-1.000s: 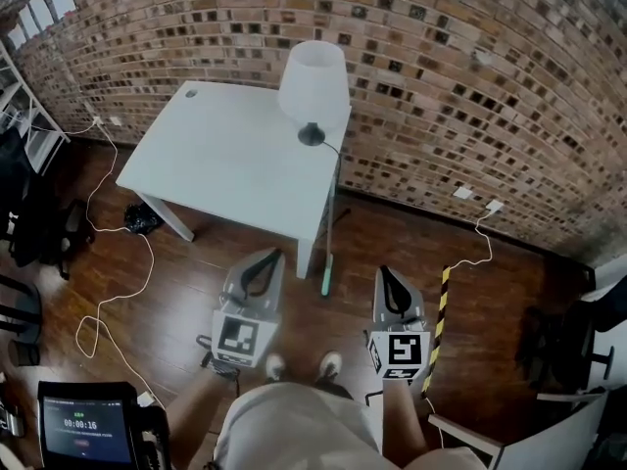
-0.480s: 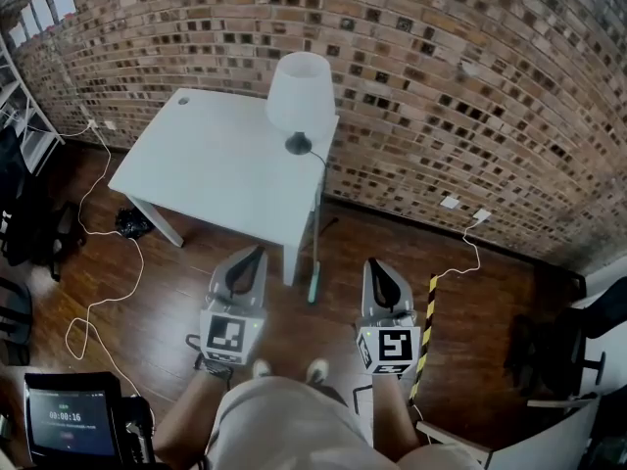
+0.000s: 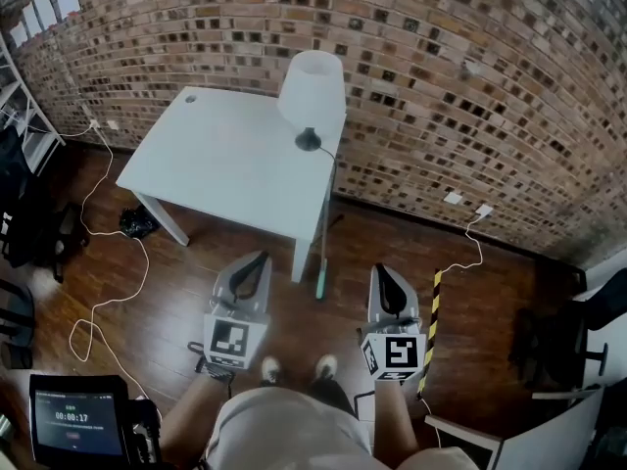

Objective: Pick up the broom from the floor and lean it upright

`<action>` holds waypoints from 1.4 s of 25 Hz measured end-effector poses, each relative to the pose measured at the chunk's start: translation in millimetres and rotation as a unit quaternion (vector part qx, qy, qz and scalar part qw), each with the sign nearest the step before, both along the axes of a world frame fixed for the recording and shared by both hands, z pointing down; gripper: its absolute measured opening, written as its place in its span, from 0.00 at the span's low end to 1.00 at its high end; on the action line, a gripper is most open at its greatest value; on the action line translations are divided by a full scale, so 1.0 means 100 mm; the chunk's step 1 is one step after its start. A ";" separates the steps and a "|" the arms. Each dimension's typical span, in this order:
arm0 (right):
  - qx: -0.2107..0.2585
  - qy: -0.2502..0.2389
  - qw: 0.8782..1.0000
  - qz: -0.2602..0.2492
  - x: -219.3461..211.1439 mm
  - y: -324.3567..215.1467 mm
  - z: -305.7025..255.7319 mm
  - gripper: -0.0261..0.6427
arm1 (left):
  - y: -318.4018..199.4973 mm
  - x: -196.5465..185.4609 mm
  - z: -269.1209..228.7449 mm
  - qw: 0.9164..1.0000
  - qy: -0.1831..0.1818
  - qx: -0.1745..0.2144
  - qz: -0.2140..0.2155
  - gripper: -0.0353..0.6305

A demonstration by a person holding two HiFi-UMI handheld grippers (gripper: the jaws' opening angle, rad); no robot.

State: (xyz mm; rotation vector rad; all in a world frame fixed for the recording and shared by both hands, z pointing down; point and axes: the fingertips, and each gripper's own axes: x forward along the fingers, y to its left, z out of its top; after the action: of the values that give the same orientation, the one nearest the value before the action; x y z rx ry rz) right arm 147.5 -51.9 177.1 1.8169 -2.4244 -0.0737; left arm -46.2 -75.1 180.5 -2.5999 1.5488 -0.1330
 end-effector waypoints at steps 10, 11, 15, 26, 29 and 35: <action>-0.043 0.008 0.999 0.017 -0.02 0.67 0.33 0.06 | 0.70 -0.10 0.52 0.999 -0.013 -0.046 0.019 0.05; -0.043 0.010 0.999 0.018 0.01 0.75 0.34 0.06 | 0.80 -0.07 0.55 0.998 -0.013 -0.051 0.020 0.05; -0.038 0.005 0.999 0.017 0.17 1.10 0.32 0.06 | 1.23 0.09 0.64 0.997 -0.022 -0.064 0.020 0.05; -0.022 0.011 1.000 -0.016 0.79 2.57 0.23 0.06 | 2.74 0.67 0.62 0.998 -0.020 -0.063 -0.015 0.05; -0.037 0.006 0.999 -0.019 0.94 2.90 0.27 0.06 | 3.09 0.78 0.57 0.997 -0.020 -0.065 -0.018 0.05; -0.056 -0.007 0.998 -0.006 0.93 3.24 0.38 0.06 | 3.39 0.70 0.55 0.997 -0.021 -0.068 -0.020 0.05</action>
State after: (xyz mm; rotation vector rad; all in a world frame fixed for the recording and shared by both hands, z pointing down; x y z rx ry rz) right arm 240.1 272.5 215.0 1.7622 -2.3961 0.0719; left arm 24.0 264.2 235.0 -2.6482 1.6309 -0.3053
